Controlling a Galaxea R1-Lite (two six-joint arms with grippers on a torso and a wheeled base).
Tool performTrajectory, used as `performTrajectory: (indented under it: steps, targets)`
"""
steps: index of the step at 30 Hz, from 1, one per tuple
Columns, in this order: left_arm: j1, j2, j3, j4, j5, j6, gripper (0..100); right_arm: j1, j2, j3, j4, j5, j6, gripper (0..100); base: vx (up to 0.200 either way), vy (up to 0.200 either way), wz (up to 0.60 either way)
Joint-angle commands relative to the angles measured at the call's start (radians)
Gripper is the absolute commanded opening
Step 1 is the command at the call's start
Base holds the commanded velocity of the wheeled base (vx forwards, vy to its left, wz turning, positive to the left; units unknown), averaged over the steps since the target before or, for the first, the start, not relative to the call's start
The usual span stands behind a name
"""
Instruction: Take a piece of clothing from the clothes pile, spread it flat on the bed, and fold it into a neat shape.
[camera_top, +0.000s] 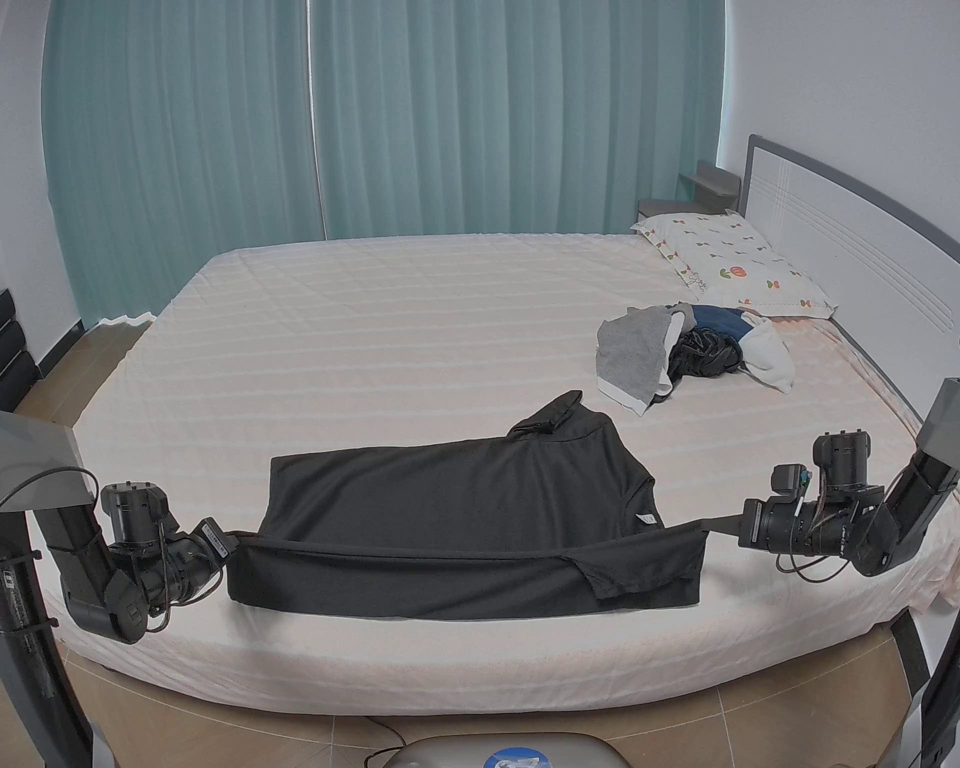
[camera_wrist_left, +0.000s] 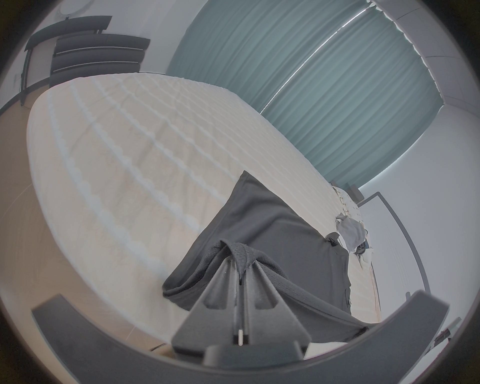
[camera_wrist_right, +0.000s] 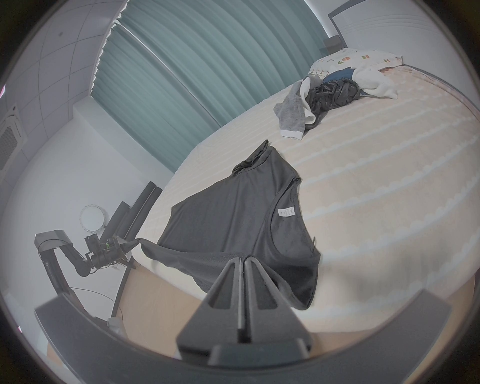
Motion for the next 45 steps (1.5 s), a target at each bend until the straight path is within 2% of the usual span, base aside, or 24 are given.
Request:
performTrajectory:
  steps: [1, 2, 7, 11, 14, 23, 27, 37, 38, 42, 45]
  targets:
    - [-0.025, 0.074, -0.075, 0.004, 0.025, -0.005, 0, 0.009, 0.078, -0.081, 0.027, -0.02, 0.0, 0, 0.0, 0.0, 0.0]
    - [-0.031, 0.087, -0.112, 0.024, 0.033, -0.005, 0, 0.01, 0.104, -0.107, 0.037, -0.041, 0.0, 0, 0.0, 0.0, 0.0]
    - [-0.047, 0.113, -0.179, 0.104, 0.06, -0.008, 0, 0.022, 0.139, -0.139, 0.036, -0.049, 0.008, 0, 0.0, 0.0, 0.0]
    - [-0.064, 0.156, -0.222, 0.11, 0.105, -0.037, 0, 0.032, 0.172, -0.173, 0.034, -0.052, 0.029, 0, 0.0, 0.0, 0.0]
    - [-0.074, 0.184, -0.254, 0.111, 0.126, -0.068, 0, 0.039, 0.204, -0.204, 0.031, -0.081, 0.043, 0, 0.0, 0.0, 0.0]
    - [-0.087, 0.222, -0.276, 0.111, 0.132, -0.07, 0, 0.056, 0.262, -0.247, 0.027, -0.106, 0.069, 0, 0.0, 0.0, 0.0]
    - [-0.09, 0.244, -0.294, 0.111, 0.163, -0.073, 0, 0.058, 0.285, -0.259, 0.025, -0.116, 0.078, 0, 0.0, 0.0, 0.0]
    - [-0.09, 0.255, -0.325, 0.111, 0.185, -0.122, 0, 0.059, 0.316, -0.303, 0.024, -0.136, 0.123, 0, 0.0, 0.0, 0.0]
    - [-0.09, 0.255, -0.325, 0.111, 0.185, -0.123, 100, 0.059, 0.32, -0.306, 0.021, -0.138, 0.123, 100, 0.0, 0.0, 0.0]
    - [-0.09, 0.253, -0.325, 0.11, 0.186, -0.134, 100, 0.064, 0.322, -0.319, 0.019, -0.136, 0.164, 100, 0.0, 0.0, 0.0]
    - [-0.088, 0.248, -0.326, 0.111, 0.183, -0.191, 100, 0.055, 0.287, -0.305, -0.004, -0.138, 0.23, 100, 0.0, 0.0, 0.0]
